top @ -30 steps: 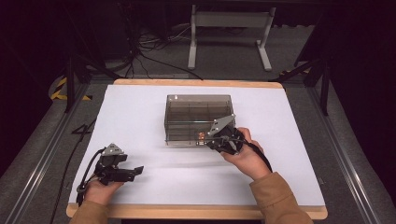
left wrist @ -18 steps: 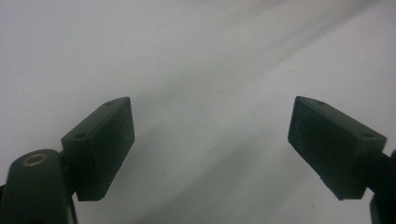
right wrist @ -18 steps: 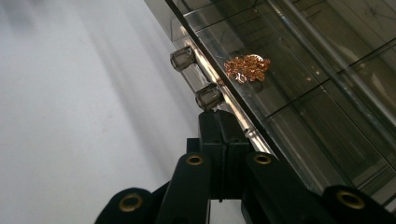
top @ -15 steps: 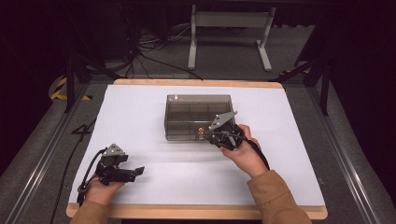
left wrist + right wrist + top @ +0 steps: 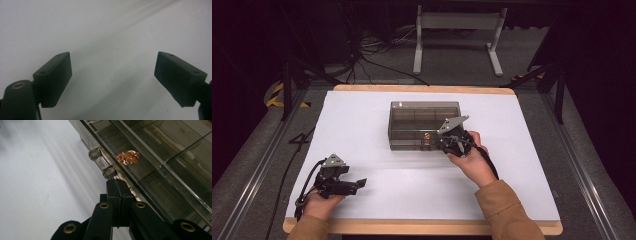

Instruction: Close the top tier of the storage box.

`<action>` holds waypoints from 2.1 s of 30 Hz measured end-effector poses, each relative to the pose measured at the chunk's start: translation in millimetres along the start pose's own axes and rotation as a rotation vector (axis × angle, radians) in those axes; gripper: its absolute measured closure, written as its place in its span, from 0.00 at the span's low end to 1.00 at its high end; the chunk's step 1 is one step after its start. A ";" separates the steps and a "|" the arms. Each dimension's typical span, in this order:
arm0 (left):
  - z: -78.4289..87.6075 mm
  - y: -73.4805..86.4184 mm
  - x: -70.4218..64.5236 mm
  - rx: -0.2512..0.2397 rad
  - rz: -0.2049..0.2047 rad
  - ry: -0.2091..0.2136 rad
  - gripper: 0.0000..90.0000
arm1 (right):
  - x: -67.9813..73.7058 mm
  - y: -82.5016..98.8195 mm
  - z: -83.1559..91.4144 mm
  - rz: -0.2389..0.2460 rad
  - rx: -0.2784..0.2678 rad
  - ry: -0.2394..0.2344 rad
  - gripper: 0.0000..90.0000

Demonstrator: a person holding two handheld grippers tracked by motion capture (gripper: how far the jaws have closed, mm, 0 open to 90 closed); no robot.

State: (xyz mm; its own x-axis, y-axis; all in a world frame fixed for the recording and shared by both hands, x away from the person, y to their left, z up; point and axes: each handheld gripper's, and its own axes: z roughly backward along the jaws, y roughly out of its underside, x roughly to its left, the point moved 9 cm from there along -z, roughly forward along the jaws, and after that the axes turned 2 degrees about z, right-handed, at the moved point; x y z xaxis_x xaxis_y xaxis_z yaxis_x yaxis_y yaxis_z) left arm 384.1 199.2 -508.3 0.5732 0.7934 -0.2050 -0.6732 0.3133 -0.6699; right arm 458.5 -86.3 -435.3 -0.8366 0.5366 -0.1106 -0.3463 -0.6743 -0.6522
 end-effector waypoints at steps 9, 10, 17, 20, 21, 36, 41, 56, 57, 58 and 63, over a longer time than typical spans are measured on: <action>0.1 -0.1 0.1 0.000 -0.002 -0.001 0.17 | -7.5 -2.2 -4.0 -0.034 -0.024 0.014 1.00; -0.2 -0.2 -0.2 -0.002 -0.001 0.001 0.17 | -7.5 -2.2 -4.0 -0.034 -0.024 0.014 1.00; 0.5 -0.1 0.5 0.003 -0.003 0.002 0.17 | -12.0 -4.2 -7.6 -0.056 -0.050 0.026 1.00; 0.5 -0.3 0.9 0.000 -0.003 0.001 0.17 | -13.7 -4.8 -9.1 -0.069 -0.065 0.029 1.00; 0.6 -0.3 0.9 -0.001 -0.003 0.001 0.17 | -14.6 -5.0 -9.7 -0.070 -0.071 0.031 1.00; 1.0 -0.7 1.7 -0.005 0.000 -0.007 0.17 | -15.7 -5.2 -11.6 -0.088 -0.094 0.028 1.00; 0.7 -1.7 2.3 -0.006 -0.001 -0.003 0.17 | -14.6 -4.4 -9.7 -0.094 -0.089 0.010 0.96; 9.4 4.4 3.8 -0.017 0.016 -0.012 0.17 | 1.8 -0.9 25.9 -0.009 -0.121 -0.068 0.86; 10.4 5.1 4.6 -0.017 0.011 -0.013 0.17 | 2.5 0.0 30.5 -0.001 -0.121 -0.069 0.86; 12.4 7.2 5.3 -0.020 0.015 -0.014 0.17 | 2.9 0.7 33.2 0.006 -0.122 -0.071 0.85; 17.0 8.7 5.8 -0.026 0.022 -0.010 0.17 | 5.1 7.0 49.1 0.023 -0.123 -0.081 0.79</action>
State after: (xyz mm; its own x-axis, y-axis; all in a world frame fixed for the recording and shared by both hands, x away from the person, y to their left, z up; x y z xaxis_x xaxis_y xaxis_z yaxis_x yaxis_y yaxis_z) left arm 373.6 215.5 -503.2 0.5533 0.8053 -0.2129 -0.6730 0.2817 -0.6839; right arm 430.9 -113.2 -403.6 -0.8771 0.4753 -0.0693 -0.2756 -0.6161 -0.7379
